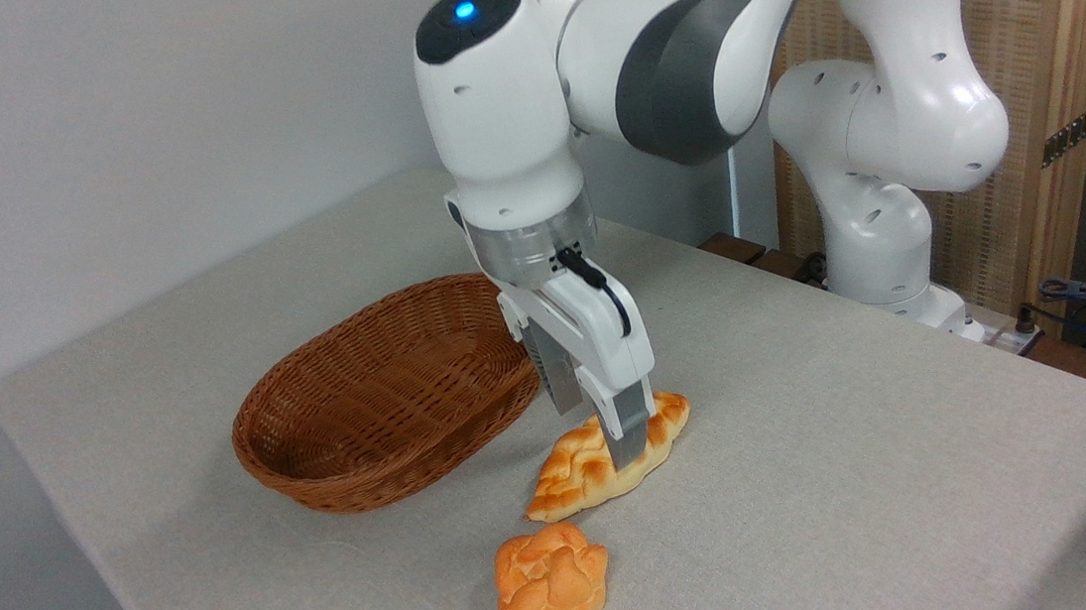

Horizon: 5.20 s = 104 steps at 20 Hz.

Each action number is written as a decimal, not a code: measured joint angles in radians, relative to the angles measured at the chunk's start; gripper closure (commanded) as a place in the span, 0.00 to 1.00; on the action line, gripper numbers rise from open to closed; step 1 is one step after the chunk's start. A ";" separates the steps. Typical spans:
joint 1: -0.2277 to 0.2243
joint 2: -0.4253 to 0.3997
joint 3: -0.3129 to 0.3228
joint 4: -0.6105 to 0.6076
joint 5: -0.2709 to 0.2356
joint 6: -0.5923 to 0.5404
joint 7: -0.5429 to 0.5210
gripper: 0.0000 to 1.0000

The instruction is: Put bread into the basket

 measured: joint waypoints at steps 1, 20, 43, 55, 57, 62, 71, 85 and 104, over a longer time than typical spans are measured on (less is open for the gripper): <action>-0.001 0.000 -0.002 -0.016 0.000 0.019 0.000 0.00; -0.006 0.006 -0.012 -0.066 0.000 0.070 0.000 0.57; -0.005 0.103 -0.093 0.398 -0.146 -0.234 -0.161 0.59; -0.076 0.318 -0.279 0.460 -0.127 -0.079 -0.480 0.00; -0.078 0.335 -0.278 0.464 -0.117 -0.077 -0.480 0.00; -0.078 0.342 -0.278 0.468 -0.114 -0.077 -0.480 0.00; -0.078 0.342 -0.278 0.471 -0.114 -0.077 -0.480 0.00; -0.037 0.232 -0.261 0.509 -0.105 -0.130 -0.481 0.00; -0.024 0.197 -0.103 0.629 0.005 -0.337 -0.387 0.00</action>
